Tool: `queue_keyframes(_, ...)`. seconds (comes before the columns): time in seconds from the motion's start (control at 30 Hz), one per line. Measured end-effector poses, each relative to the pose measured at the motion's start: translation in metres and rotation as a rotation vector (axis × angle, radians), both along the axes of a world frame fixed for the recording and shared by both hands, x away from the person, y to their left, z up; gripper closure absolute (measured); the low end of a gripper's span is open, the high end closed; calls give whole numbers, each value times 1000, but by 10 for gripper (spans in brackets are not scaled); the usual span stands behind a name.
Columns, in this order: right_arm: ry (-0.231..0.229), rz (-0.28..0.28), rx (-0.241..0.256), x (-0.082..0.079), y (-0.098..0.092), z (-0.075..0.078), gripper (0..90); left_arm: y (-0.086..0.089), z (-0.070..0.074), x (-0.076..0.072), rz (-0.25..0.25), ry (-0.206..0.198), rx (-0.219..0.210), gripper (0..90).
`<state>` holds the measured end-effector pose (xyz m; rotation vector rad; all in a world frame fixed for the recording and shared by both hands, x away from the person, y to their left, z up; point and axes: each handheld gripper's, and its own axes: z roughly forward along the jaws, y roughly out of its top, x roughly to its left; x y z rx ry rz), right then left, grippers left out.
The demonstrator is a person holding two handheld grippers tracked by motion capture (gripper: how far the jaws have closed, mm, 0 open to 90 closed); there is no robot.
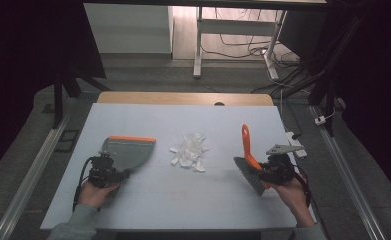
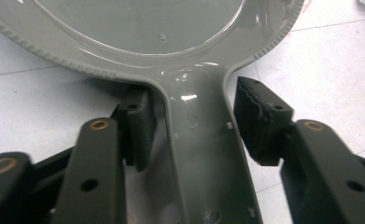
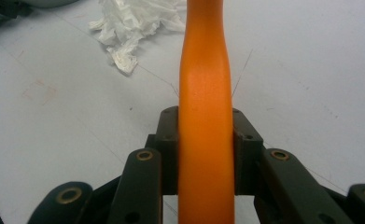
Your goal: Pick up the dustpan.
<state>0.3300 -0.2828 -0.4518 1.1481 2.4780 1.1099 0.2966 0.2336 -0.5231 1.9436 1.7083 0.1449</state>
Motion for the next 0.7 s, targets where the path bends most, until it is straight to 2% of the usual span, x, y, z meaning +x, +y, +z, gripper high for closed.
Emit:
queue_keyframes(0.13, -1, 0, 0, 0, 0, 0, 702, 1, -1, 0, -5, 5, -19, 562)
queue_keyframes(0.33, -1, -3, 0, 0, -1, 0, 702, 3, -1, 1, 6, 7, -22, 592)
queue_keyframes(0.43, -2, -3, 1, 0, -1, 0, 702, 6, 0, -1, 20, -14, -31, 606)
queue_keyframes(0.7, -7, -7, 6, -1, -2, 2, 702, 9, 1, -3, 20, -42, -42, 610)
